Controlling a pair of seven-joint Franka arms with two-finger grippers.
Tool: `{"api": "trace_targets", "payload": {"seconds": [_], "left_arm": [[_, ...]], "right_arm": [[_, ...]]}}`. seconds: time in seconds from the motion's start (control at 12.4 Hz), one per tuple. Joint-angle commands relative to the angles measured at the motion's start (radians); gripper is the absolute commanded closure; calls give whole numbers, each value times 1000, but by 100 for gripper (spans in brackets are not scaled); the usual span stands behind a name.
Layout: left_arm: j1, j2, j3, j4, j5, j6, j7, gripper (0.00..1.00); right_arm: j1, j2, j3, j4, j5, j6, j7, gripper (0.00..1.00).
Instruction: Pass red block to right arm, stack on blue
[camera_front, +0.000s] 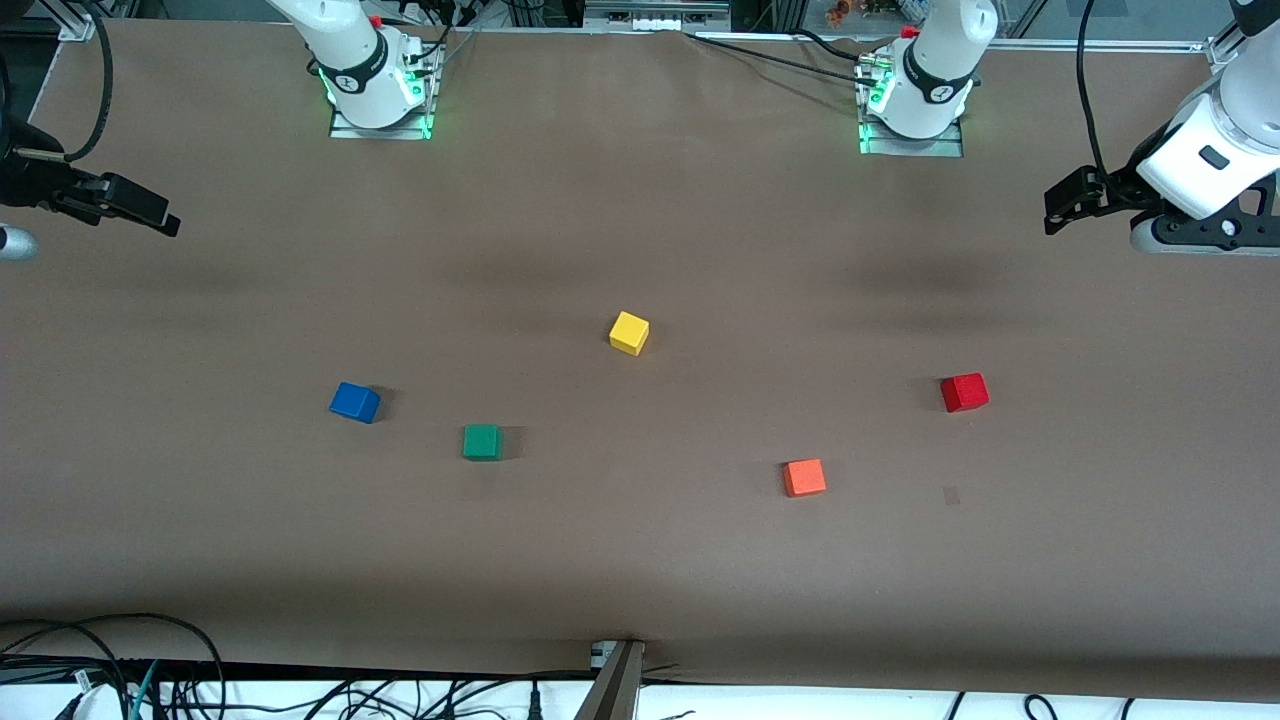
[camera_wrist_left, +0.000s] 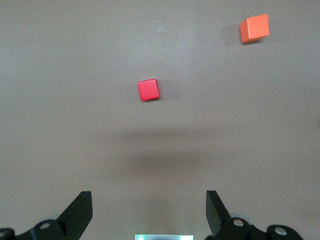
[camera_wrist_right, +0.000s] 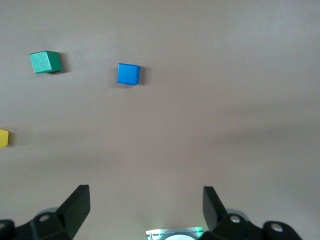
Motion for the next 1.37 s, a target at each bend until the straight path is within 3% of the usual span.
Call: {"api": "trace_targets", "payload": {"seconds": [0.0,1.29], "left_arm": [[3,-49,-12,-46,-6,-3,2,0],[-12,-23,-38,-17,12,-7,5,0]], "right_arm": [[1,5,-2,19,14,-17,-16,0],[1,5,-4,19,14,-17,-16,0]]}}
